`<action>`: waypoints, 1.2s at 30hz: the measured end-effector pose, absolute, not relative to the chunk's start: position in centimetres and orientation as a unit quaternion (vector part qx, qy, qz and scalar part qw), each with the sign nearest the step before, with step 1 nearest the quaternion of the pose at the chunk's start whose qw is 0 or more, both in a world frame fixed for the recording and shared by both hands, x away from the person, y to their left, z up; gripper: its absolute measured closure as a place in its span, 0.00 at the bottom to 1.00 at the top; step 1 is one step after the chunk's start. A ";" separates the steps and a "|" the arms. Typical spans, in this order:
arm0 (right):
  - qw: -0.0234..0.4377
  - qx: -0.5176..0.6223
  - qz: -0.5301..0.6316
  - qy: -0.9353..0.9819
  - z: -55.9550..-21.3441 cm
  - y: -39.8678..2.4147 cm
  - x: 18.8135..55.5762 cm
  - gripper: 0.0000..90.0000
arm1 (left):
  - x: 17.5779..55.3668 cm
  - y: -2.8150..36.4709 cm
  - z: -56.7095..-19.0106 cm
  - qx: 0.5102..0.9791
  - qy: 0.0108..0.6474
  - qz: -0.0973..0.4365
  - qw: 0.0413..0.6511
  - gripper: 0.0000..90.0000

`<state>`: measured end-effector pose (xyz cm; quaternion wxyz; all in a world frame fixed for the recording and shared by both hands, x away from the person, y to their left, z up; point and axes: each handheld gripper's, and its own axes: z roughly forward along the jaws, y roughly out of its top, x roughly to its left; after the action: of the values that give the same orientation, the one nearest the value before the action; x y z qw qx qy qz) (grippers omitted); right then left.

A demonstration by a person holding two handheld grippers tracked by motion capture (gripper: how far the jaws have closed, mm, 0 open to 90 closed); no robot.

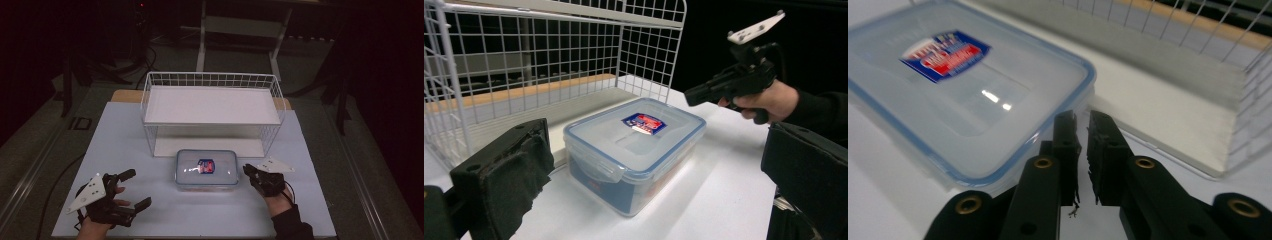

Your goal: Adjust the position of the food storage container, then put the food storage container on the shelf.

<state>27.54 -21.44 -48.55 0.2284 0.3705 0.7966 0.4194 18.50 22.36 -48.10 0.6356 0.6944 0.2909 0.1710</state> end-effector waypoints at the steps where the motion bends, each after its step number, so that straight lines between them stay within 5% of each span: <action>1: 0.228 0.370 0.419 0.797 -48.5 -21.4 27.5 0.89 | 18.5 22.4 -48.1 0.694 0.291 0.171 0.636 0.00; 15: 0.229 0.310 0.500 0.775 -44.6 -22.1 23.4 0.17 | 18.9 19.5 -45.2 0.718 0.260 0.156 0.626 0.00; 24: 0.251 0.263 0.491 0.792 -43.8 -20.5 22.4 0.21 | 20.3 17.5 -43.8 0.735 0.253 0.139 0.614 0.00; 30: 0.227 0.247 0.499 0.799 -43.4 -20.0 22.9 0.27 | 21.9 16.5 -43.2 0.750 0.253 0.121 0.599 0.00; 36: 0.189 0.275 0.511 0.792 -43.5 -19.9 24.0 0.23 | 23.9 15.7 -42.6 0.752 0.271 0.113 0.591 0.00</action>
<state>23.97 -19.92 -43.48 0.1895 0.2754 0.7920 0.5108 23.89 15.66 -42.60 0.5907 0.7517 0.2705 0.1131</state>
